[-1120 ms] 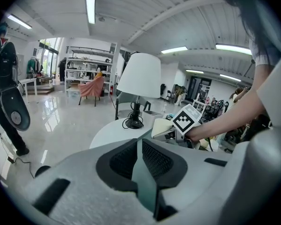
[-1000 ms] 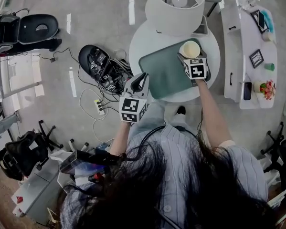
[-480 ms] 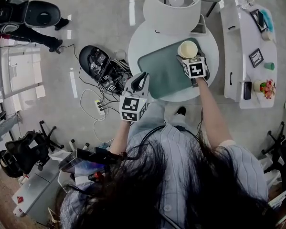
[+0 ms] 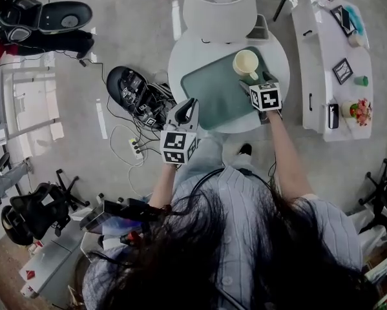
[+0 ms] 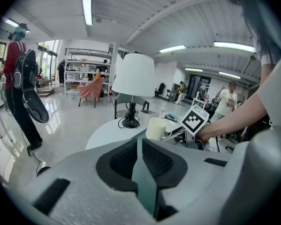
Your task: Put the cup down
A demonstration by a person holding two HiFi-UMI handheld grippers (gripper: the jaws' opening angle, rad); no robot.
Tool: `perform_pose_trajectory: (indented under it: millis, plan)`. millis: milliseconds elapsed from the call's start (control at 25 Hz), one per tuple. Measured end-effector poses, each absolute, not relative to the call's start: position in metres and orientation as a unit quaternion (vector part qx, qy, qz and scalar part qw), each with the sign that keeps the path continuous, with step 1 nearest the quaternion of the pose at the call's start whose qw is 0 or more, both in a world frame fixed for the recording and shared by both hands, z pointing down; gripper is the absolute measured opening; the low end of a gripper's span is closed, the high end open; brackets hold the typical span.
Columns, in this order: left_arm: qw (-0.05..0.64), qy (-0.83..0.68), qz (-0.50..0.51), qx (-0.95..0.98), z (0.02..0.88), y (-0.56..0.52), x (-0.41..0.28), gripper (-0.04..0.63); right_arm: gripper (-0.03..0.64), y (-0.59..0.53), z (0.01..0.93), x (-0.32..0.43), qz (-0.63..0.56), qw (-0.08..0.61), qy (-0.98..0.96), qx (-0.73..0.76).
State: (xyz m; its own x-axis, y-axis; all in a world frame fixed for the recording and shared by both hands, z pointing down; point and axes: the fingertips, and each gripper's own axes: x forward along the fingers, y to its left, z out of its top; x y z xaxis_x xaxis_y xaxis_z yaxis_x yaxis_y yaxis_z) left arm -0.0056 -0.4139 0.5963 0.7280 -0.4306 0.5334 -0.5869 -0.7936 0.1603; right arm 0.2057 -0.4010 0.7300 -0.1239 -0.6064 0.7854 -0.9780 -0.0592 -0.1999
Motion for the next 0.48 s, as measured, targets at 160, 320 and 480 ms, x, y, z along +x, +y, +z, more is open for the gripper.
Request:
perform_pose_trajectory:
  millis: [160, 320, 480]
  plan:
    - [0.155, -0.279, 0.236, 0.918, 0.593, -0.405, 0.004, 0.023, 0.411, -0.383, 0.714, 0.212, 0.38, 0.218, -0.646, 0.625]
    - [0.146, -0.279, 0.224, 0.922, 0.582, -0.394, 0.007, 0.023, 0.411, -0.369, 0.681, 0.203, 0.366, 0.178, -0.658, 0.633]
    - [0.144, -0.283, 0.208, 0.925, 0.569, -0.381, 0.008, 0.023, 0.411, -0.353, 0.641, 0.182, 0.359, 0.126, -0.686, 0.62]
